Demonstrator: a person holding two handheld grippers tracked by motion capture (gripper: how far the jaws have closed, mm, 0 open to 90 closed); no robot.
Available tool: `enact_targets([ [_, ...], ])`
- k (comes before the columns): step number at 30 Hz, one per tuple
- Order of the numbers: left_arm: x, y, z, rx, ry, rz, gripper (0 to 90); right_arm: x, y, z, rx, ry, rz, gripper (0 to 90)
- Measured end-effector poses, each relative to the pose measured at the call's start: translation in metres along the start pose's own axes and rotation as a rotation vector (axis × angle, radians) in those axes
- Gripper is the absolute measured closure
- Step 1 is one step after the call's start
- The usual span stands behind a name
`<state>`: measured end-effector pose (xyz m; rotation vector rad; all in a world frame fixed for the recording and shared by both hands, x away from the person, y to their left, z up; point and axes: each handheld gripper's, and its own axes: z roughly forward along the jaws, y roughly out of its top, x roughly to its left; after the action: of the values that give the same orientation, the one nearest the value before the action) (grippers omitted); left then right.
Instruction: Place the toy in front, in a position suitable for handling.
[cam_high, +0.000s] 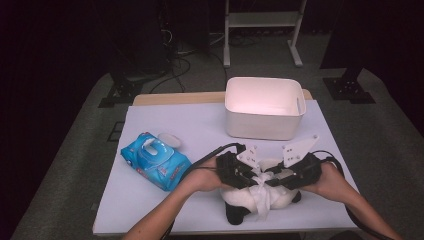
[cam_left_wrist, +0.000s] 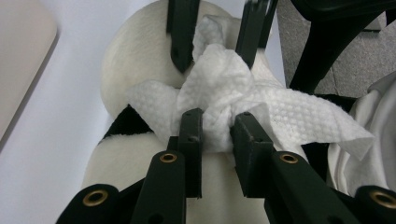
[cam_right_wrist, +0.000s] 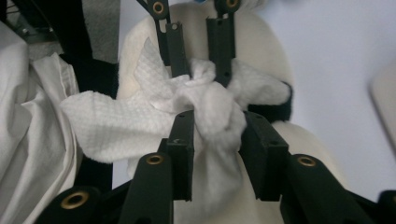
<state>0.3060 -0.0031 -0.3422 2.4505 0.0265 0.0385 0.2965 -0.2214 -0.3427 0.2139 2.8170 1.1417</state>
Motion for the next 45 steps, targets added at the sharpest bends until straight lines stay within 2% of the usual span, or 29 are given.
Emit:
enact_targets([
  [2,0.001,0.000,0.000,0.000,0.000,-0.006,74.0,0.003,-0.003,-0.009,-0.029,-0.022,-0.012,60.0],
  [5,0.002,0.000,0.000,-0.002,-0.002,-0.018,73.9,0.011,-0.006,-0.015,-0.055,-0.027,-0.040,55.7],
  [8,0.004,0.000,0.000,-0.003,-0.003,-0.020,73.9,0.019,-0.006,-0.009,-0.036,-0.031,-0.068,50.5],
  [12,0.003,0.000,0.001,-0.006,-0.003,-0.027,73.8,0.021,-0.005,0.006,-0.022,-0.034,-0.093,43.5],
  [16,0.003,-0.001,0.000,-0.003,-0.012,-0.029,73.6,0.020,-0.002,0.018,-0.012,-0.053,-0.109,42.5],
  [19,0.003,-0.003,0.000,-0.004,-0.015,-0.034,72.7,0.019,0.001,0.025,-0.002,-0.063,-0.111,47.5],
  [23,0.004,-0.006,-0.001,-0.019,-0.043,-0.043,68.8,0.015,0.003,0.026,0.002,-0.070,-0.103,61.6],
  [25,0.002,-0.005,-0.004,-0.019,-0.048,-0.040,63.7,0.014,0.004,0.026,0.004,-0.072,-0.094,66.3],
  [27,-0.001,-0.005,-0.008,-0.020,-0.039,-0.032,53.9,0.014,0.005,0.027,0.000,-0.075,-0.093,73.7],
  [29,-0.004,-0.005,-0.015,-0.019,0.002,-0.031,48.5,0.014,0.006,0.027,0.001,-0.066,-0.095,75.0],
  [32,-0.005,-0.009,-0.026,-0.012,0.045,-0.037,45.9,0.012,0.006,0.025,0.000,-0.055,-0.088,76.3],
  [34,-0.003,-0.014,-0.031,0.021,0.076,-0.045,45.1,0.012,0.006,0.022,-0.002,-0.057,-0.089,76.9],
  [36,-0.001,-0.019,-0.030,0.019,0.066,-0.065,44.1,0.011,0.006,0.017,0.008,-0.067,-0.091,77.3],
  [39,-0.002,-0.020,-0.027,0.027,0.074,-0.053,44.3,0.011,0.002,0.009,0.027,-0.080,-0.089,77.4],
  [45,0.000,-0.019,-0.025,0.025,0.086,-0.061,40.2,0.008,-0.020,-0.010,0.046,-0.106,-0.034,77.6],
])
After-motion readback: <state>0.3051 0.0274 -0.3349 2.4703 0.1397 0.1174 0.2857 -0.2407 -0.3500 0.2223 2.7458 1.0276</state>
